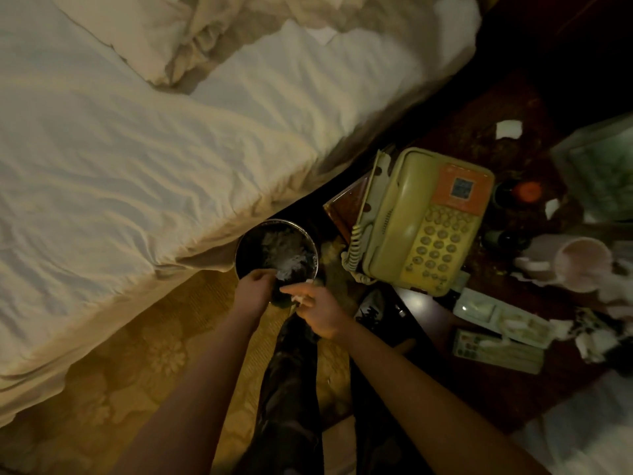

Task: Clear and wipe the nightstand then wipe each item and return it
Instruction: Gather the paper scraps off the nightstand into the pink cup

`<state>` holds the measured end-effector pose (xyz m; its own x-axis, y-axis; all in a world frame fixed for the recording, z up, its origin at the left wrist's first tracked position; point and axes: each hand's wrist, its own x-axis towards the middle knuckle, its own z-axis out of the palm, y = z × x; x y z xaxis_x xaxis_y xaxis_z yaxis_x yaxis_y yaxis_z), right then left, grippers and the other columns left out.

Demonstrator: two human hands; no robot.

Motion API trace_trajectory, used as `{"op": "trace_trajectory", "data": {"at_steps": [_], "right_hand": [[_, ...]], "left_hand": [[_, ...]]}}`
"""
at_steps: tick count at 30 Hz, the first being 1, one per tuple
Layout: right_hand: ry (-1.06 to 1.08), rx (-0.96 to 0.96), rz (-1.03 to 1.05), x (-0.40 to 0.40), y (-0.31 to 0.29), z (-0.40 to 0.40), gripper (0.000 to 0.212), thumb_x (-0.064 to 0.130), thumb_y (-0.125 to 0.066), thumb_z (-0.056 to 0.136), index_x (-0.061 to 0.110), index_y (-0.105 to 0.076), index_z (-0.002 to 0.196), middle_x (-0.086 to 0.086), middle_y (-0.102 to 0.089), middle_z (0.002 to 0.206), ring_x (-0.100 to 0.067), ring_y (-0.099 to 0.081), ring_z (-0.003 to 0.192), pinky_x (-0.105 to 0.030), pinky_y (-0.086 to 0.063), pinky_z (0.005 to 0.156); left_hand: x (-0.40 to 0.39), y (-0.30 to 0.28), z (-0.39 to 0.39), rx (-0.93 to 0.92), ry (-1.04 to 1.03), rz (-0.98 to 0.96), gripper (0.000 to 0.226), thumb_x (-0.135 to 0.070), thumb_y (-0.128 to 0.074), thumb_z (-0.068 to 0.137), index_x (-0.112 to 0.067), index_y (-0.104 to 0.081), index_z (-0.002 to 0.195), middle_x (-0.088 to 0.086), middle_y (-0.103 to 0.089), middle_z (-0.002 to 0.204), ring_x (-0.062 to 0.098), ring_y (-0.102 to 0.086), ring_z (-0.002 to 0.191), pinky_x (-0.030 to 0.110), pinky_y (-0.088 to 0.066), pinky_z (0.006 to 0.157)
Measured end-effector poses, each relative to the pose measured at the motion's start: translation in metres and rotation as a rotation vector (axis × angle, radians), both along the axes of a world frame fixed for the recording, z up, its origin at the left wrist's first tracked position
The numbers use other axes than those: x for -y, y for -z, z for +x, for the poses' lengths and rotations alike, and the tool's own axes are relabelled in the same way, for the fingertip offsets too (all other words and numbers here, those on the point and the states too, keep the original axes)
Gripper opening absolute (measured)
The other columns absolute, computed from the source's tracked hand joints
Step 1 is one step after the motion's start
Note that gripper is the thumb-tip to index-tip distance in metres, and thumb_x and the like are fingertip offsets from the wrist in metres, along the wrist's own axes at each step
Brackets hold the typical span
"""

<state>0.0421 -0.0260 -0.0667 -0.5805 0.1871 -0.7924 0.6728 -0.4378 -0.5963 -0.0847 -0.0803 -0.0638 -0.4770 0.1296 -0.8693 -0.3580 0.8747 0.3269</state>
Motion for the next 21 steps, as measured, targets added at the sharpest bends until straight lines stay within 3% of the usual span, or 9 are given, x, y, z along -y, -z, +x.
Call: {"op": "trace_trajectory", "data": {"at_steps": [3,6,8,9,10,13,16,18,21], "right_hand": [[0.078,0.005,-0.059,0.008,-0.002,0.003,0.048,-0.022,-0.034,0.087,-0.002,-0.053,0.126,-0.02,-0.051,0.133,-0.026,-0.044,0.129,-0.026,-0.035,0.106],[0.076,0.041,-0.057,0.022,-0.002,-0.002,0.041,-0.018,-0.038,0.088,-0.003,-0.057,0.121,-0.02,-0.058,0.122,-0.031,-0.051,0.119,-0.032,-0.04,0.1],[0.083,0.041,-0.086,0.029,0.002,-0.009,0.036,-0.017,-0.037,0.088,-0.003,-0.059,0.113,-0.01,-0.062,0.1,-0.025,-0.057,0.105,-0.033,-0.043,0.093],[0.082,0.04,-0.091,0.031,0.005,-0.011,0.036,-0.017,-0.037,0.088,-0.001,-0.059,0.111,-0.005,-0.061,0.092,-0.018,-0.057,0.097,-0.028,-0.043,0.087],[0.063,0.047,-0.088,0.031,0.006,-0.013,0.038,-0.017,-0.036,0.087,0.001,-0.059,0.111,-0.005,-0.061,0.094,-0.013,-0.056,0.095,-0.022,-0.041,0.084],[-0.036,0.038,-0.002,0.033,0.009,-0.016,0.049,-0.018,-0.039,0.086,0.004,-0.052,0.128,-0.011,-0.056,0.128,-0.017,-0.049,0.121,-0.016,-0.036,0.09],[0.039,0.047,0.128,0.04,0.014,-0.016,0.05,-0.011,-0.052,0.086,0.011,-0.052,0.131,-0.011,-0.054,0.131,-0.023,-0.051,0.122,-0.027,-0.044,0.098],[0.202,0.099,0.174,0.044,0.014,-0.018,0.044,-0.002,-0.06,0.087,0.012,-0.055,0.128,-0.016,-0.06,0.122,-0.026,-0.061,0.109,-0.04,-0.052,0.093],[0.397,0.151,0.131,0.041,0.01,-0.021,0.034,0.004,-0.062,0.088,0.009,-0.059,0.122,-0.015,-0.065,0.111,-0.02,-0.07,0.068,-0.031,-0.059,0.064]], "left_hand": [[-0.005,-0.006,0.012,-0.03,0.01,0.006,0.028,-0.016,-0.043,0.097,-0.009,-0.063,0.114,0.013,-0.06,0.116,0.025,-0.055,0.1,0.033,-0.043,0.078],[-0.004,-0.008,0.022,-0.078,-0.064,-0.006,0.024,-0.015,-0.044,0.096,-0.012,-0.066,0.105,0.013,-0.06,0.118,0.029,-0.056,0.108,0.037,-0.047,0.085],[0.0,-0.004,0.026,-0.133,-0.145,-0.046,0.023,-0.015,-0.045,0.096,-0.016,-0.067,0.101,0.011,-0.063,0.113,0.025,-0.059,0.096,0.035,-0.049,0.076],[0.002,-0.003,0.027,-0.159,-0.177,-0.07,0.024,-0.015,-0.044,0.096,-0.016,-0.067,0.105,0.01,-0.064,0.11,0.022,-0.059,0.088,0.032,-0.047,0.069],[0.004,-0.003,0.028,-0.182,-0.199,-0.093,0.027,-0.016,-0.043,0.096,-0.015,-0.067,0.109,0.008,-0.064,0.105,0.019,-0.057,0.08,0.03,-0.044,0.064],[0.008,-0.005,0.026,-0.244,-0.244,-0.145,0.031,-0.018,-0.04,0.097,-0.014,-0.065,0.115,0.003,-0.057,0.094,0.015,-0.048,0.07,0.031,-0.038,0.066],[0.012,-0.012,0.02,-0.31,-0.227,-0.156,0.033,-0.02,-0.036,0.098,-0.014,-0.065,0.113,0.005,-0.055,0.106,0.021,-0.05,0.088,0.034,-0.04,0.078],[0.018,-0.015,0.014,-0.353,-0.237,-0.171,0.031,-0.022,-0.035,0.097,-0.017,-0.065,0.104,0.009,-0.058,0.119,0.029,-0.052,0.105,0.039,-0.041,0.087],[0.029,-0.017,0.003,-0.377,-0.248,-0.159,0.034,-0.021,-0.033,0.099,-0.013,-0.066,0.106,0.01,-0.058,0.125,0.03,-0.051,0.115,0.033,-0.036,0.085]]}}
